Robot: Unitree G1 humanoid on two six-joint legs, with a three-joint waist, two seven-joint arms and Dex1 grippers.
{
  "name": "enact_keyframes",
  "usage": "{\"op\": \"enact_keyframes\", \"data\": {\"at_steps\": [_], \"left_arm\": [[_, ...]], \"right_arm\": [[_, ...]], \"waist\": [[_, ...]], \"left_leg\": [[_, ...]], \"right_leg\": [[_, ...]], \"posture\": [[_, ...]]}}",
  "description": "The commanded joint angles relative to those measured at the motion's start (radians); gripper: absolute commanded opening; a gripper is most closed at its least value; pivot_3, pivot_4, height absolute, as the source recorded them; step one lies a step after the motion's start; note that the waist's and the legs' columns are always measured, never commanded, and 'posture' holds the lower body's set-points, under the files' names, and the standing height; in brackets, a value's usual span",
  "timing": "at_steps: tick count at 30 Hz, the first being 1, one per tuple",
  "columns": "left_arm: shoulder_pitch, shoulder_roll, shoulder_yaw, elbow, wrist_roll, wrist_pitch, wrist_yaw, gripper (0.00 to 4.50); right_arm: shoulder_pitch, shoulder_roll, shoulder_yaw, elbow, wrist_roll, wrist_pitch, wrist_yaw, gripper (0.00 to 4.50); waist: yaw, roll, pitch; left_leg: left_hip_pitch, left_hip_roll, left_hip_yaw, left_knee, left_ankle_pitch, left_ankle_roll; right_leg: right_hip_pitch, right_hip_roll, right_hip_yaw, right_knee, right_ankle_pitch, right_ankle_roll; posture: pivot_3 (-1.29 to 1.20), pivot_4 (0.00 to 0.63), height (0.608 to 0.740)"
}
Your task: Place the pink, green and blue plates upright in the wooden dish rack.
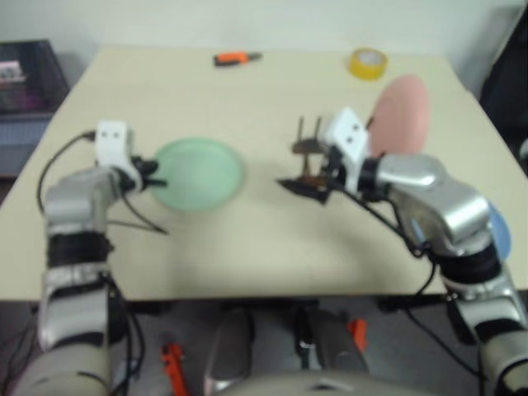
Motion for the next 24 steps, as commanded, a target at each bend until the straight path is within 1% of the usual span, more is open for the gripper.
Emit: {"op": "enact_keyframes", "data": {"at_steps": [1, 4, 6, 8, 13, 16, 19, 24], "left_arm": [[-0.063, 0.021, -0.009, -0.083, 0.002, 0.013, 0.011, 0.01], [-0.097, 0.027, -0.017, -0.124, -0.001, 0.035, 0.009, 0.01], [-0.107, 0.037, -0.03, -0.134, 0.005, 0.034, 0.001, 0.01], [-0.12, 0.044, -0.04, -0.13, 0.01, 0.027, -0.003, 0.01], [-0.179, 0.056, -0.061, -0.15, 0.012, 0.032, -0.006, 0.01], [-0.204, 0.062, -0.065, -0.167, 0.006, 0.045, -0.009, 0.01], [-0.218, 0.06, -0.065, -0.221, -0.012, 0.083, -0.013, 0.01], [-0.189, 0.065, -0.077, -0.302, -0.035, 0.137, -0.04, 0.01]], "right_arm": [[-0.029, 0.032, 0.026, 0.022, -0.041, -0.074, 0.015, 4.5], [-0.043, 0.072, 0.051, 0.055, -0.07, -0.111, 0.025, 4.5], [-0.057, 0.119, 0.086, 0.102, -0.108, -0.157, 0.015, 4.5], [-0.075, 0.174, 0.145, 0.174, -0.173, -0.23, 0.004, 4.5], [-0.103, 0.3, 0.242, 0.332, -0.296, -0.383, -0.016, 4.5], [-0.115, 0.347, 0.264, 0.404, -0.348, -0.449, -0.013, 4.5], [-0.147, 0.411, 0.272, 0.505, -0.41, -0.532, -0.059, 4.5], [-0.168, 0.462, 0.27, 0.644, -0.502, -0.671, -0.121, 4.5]], "waist": [[-0.001, 0.0, 0.0], [-0.006, 0.0, 0.0], [-0.009, 0.0, 0.0], [-0.013, 0.0, 0.0], [-0.015, 0.0, 0.0], [-0.015, 0.0, 0.0], [-0.016, -0.001, 0.0], [-0.017, -0.001, 0.0]], "left_leg": [[0.0, 0.0, 0.0, 0.0, 0.0, 0.0], [0.0, 0.0, 0.0, 0.0, 0.0, 0.0], [0.0, 0.0, 0.0, 0.0, 0.0, 0.0], [0.0, 0.0, 0.0, -0.001, 0.0, 0.0], [0.0, 0.0, 0.0, -0.001, 0.0, 0.0], [-0.001, 0.001, 0.0, -0.001, 0.0, 0.0], [-0.001, 0.0, 0.0, 0.0, 0.0, 0.0], [-0.001, 0.0, 0.0, 0.0, 0.0, 0.0]], "right_leg": [[0.0, 0.0, 0.0, 0.0, 0.0, 0.0], [0.0, 0.001, 0.0, 0.0, 0.0, 0.0], [0.0, 0.001, 0.001, 0.0, 0.0, 0.0], [-0.001, 0.001, 0.001, 0.0, 0.0, 0.0], [-0.001, 0.002, 0.001, 0.001, 0.0, 0.0], [-0.001, 0.003, 0.0, 0.001, 0.0, 0.0], [-0.001, 0.002, 0.002, 0.0, 0.0, 0.0], [-0.001, 0.002, 0.002, 0.0, 0.0, 0.001]], "posture": [[0.0, 0.15, 0.74], [0.0, 0.15, 0.74], [0.0, 0.15, 0.74], [0.0, 0.15, 0.74], [0.0, 0.15, 0.74], [0.0, 0.15, 0.74], [0.0, 0.15, 0.74], [0.0, 0.15, 0.74]]}}
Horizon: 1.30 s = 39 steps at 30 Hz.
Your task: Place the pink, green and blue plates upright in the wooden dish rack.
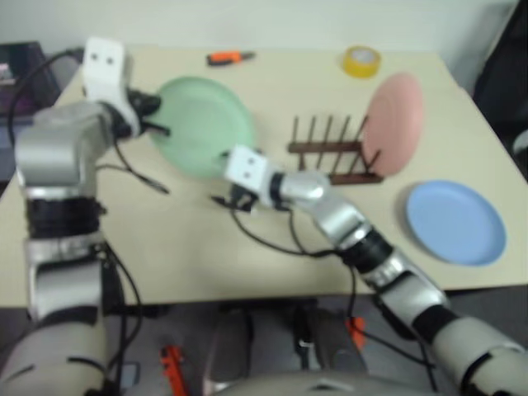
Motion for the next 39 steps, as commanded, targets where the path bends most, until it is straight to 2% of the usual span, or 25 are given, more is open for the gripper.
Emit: {"op": "enact_keyframes", "data": {"at_steps": [1, 5, 8, 19, 28, 31, 39], "left_arm": [[-0.003, 0.014, 0.008, -0.091, -0.022, 0.031, -0.014, 0.01], [-0.004, 0.016, 0.013, -0.119, -0.029, 0.056, -0.013, 0.01], [-0.011, 0.017, 0.016, -0.127, -0.034, 0.068, -0.012, 0.0], [-0.042, 0.018, 0.008, -0.121, -0.043, 0.078, -0.016, 0.0], [-0.056, 0.035, -0.034, -0.102, -0.024, 0.068, -0.029, 0.0], [-0.056, 0.033, -0.037, -0.114, -0.046, 0.084, -0.049, 0.72], [-0.108, 0.068, -0.025, -0.176, -0.078, 0.123, -0.082, 3.53]], "right_arm": [[-0.019, 0.023, -0.01, 0.053, -0.048, -0.092, -0.031, 4.5], [-0.019, 0.039, -0.014, 0.091, -0.078, -0.14, -0.035, 4.5], [-0.017, 0.043, -0.02, 0.116, -0.1, -0.174, -0.05, 3.87], [-0.041, 0.064, -0.071, 0.182, -0.145, -0.258, -0.14, 0.02], [-0.049, 0.059, -0.084, 0.204, -0.17, -0.304, -0.166, 0.02], [-0.05, 0.056, -0.083, 0.204, -0.175, -0.315, -0.173, 0.0], [-0.049, 0.05, -0.086, 0.211, -0.194, -0.334, -0.176, 0.0]], "waist": [[0.001, 0.0, 0.0], [-0.001, 0.0, 0.0], [-0.003, 0.0, 0.0], [-0.008, 0.0, 0.0], [-0.011, 0.0, 0.0], [-0.012, 0.0, 0.0], [-0.018, 0.0, 0.0]], "left_leg": [[0.0, 0.0, 0.0, 0.0, 0.0, 0.0], [0.0, 0.0, 0.0, 0.0, 0.0, 0.0], [0.0, 0.001, 0.0, 0.0, 0.0, 0.0], [0.0, 0.001, 0.0, 0.0, 0.0, 0.0], [0.001, 0.001, 0.0, 0.0, 0.0, 0.0], [0.001, 0.001, 0.0, 0.0, 0.0, 0.0], [0.0, 0.001, 0.0, 0.0, 0.0, 0.0]], "right_leg": [[0.0, 0.0, 0.0, 0.0, 0.0, 0.0], [0.0, 0.0, 0.0, 0.0, 0.0, 0.0], [0.0, 0.0, 0.0, 0.001, 0.0, 0.0], [0.0, 0.0, 0.0, 0.001, 0.0, 0.0], [0.0, 0.0, 0.0, 0.001, 0.0, 0.0], [0.0, 0.0, 0.0, 0.001, 0.0, 0.0], [0.0, 0.0, 0.001, 0.001, 0.0, 0.0]], "posture": [[0.0, 0.15, 0.74], [0.0, 0.15, 0.74], [0.0, 0.15, 0.74], [0.0, 0.15, 0.74], [0.0, 0.15, 0.74], [0.0, 0.15, 0.74], [0.0, 0.15, 0.74]]}}
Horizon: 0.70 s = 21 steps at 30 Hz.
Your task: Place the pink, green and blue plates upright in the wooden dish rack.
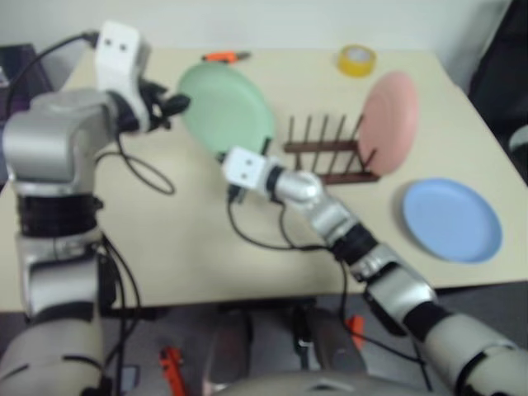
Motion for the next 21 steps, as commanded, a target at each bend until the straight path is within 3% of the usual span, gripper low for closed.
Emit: {"op": "enact_keyframes", "data": {"at_steps": [1, 8, 13, 17, 21], "left_arm": [[-0.074, 0.052, 0.032, -0.083, -0.029, 0.019, -0.028, 3.53], [-0.1, 0.14, 0.105, -0.143, -0.097, 0.054, -0.077, 3.53], [-0.041, 0.259, 0.264, -0.169, -0.193, -0.041, -0.212, 3.53], [0.146, 0.29, 0.403, -0.258, -0.295, -0.133, -0.362, 3.53], [0.35, 0.262, 0.468, -0.36, -0.373, -0.229, -0.47, 3.53]], "right_arm": [[-0.021, 0.005, -0.025, -0.024, -0.007, -0.032, -0.008, 0.0], [-0.014, 0.002, -0.036, -0.033, 0.006, -0.055, 0.017, 0.0], [0.003, 0.047, -0.126, -0.134, 0.177, -0.015, 0.107, 0.0], [-0.025, 0.077, -0.298, -0.276, 0.408, 0.177, 0.124, 0.0], [-0.088, 0.028, -0.456, -0.441, 0.661, 0.51, 0.139, 0.0]], "waist": [[-0.001, 0.0, 0.0], [-0.003, 0.0, 0.0], [-0.006, -0.001, 0.001], [-0.004, 0.0, 0.001], [0.007, -0.001, 0.001]], "left_leg": [[0.0, 0.0, 0.0, 0.0, 0.0, 0.0], [0.001, 0.0, 0.0, 0.0, 0.0, 0.0], [0.001, 0.001, 0.0, -0.001, 0.0, 0.0], [0.001, 0.002, 0.0, -0.002, 0.0, -0.001], [0.001, 0.002, -0.001, 0.0, 0.0, -0.003]], "right_leg": [[0.0, 0.0, 0.0, 0.0, 0.0, 0.0], [0.0, 0.0, 0.0, 0.0, 0.0, 0.0], [0.0, 0.001, 0.0, 0.0, 0.0, 0.0], [0.0, 0.0, 0.0, 0.0, -0.002, -0.003], [0.0, -0.002, -0.002, 0.001, -0.002, -0.003]], "posture": [[0.0, 0.15, 0.74], [0.0, 0.15, 0.74], [0.0, 0.15, 0.74], [0.0, 0.15, 0.74], [0.0, 0.15, 0.74]]}}
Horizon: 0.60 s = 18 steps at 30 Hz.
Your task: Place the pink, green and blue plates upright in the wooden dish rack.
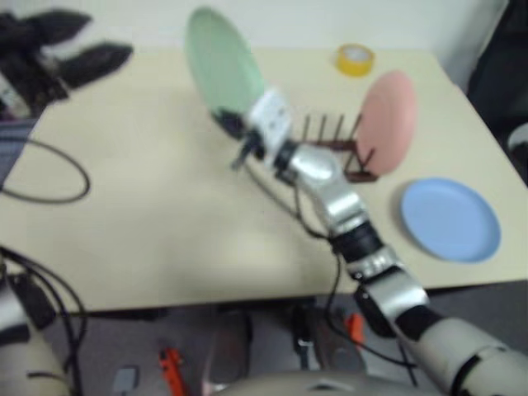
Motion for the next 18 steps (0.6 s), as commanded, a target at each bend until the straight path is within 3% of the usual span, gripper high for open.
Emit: {"op": "enact_keyframes", "data": {"at_steps": [1, 4, 8, 14, 18], "left_arm": [[0.091, -0.02, 0.051, -0.097, -0.08, -0.085, -0.08, 3.53], [0.155, -0.031, -0.001, -0.111, -0.077, -0.146, -0.095, 3.53], [0.205, -0.065, -0.206, -0.095, 0.012, -0.26, -0.113, 3.53], [0.165, -0.141, -0.381, -0.092, 0.033, -0.308, -0.112, 3.53], [0.142, -0.156, -0.425, -0.083, 0.032, -0.312, -0.124, 3.53]], "right_arm": [[-0.08, -0.046, -0.158, -0.179, 0.249, 0.269, -0.002, 0.0], [-0.142, -0.089, -0.289, -0.23, 0.412, 0.432, -0.072, 0.0], [-0.225, -0.249, -0.477, -0.228, 0.588, 0.618, -0.156, 0.0], [-0.209, -0.447, -0.63, -0.18, 0.778, 0.84, -0.207, 0.0], [-0.177, -0.535, -0.699, -0.162, 0.908, 0.965, -0.224, 0.0]], "waist": [[0.006, 0.0, 0.0], [0.012, 0.0, 0.0], [0.026, 0.002, 0.001], [0.025, 0.002, 0.001], [0.017, 0.003, 0.001]], "left_leg": [[0.0, 0.0, 0.0, 0.0, 0.0, 0.0], [0.0, -0.001, 0.0, 0.001, 0.0, 0.0], [0.001, -0.001, 0.0, -0.001, 0.0, 0.0], [-0.002, -0.002, 0.003, -0.002, -0.001, 0.002], [-0.001, -0.002, 0.004, -0.004, -0.001, 0.002]], "right_leg": [[0.0, -0.001, 0.0, 0.0, -0.001, -0.002], [0.0, -0.001, 0.0, -0.001, -0.002, -0.006], [0.0, -0.001, 0.0, -0.001, -0.003, -0.008], [-0.001, 0.0, 0.002, -0.003, -0.001, -0.005], [-0.001, 0.002, 0.002, -0.003, 0.0, -0.002]], "posture": [[0.0, 0.15, 0.74], [0.0, 0.15, 0.74], [0.0, 0.15, 0.74], [0.0, 0.15, 0.74], [0.0, 0.15, 0.74]]}}
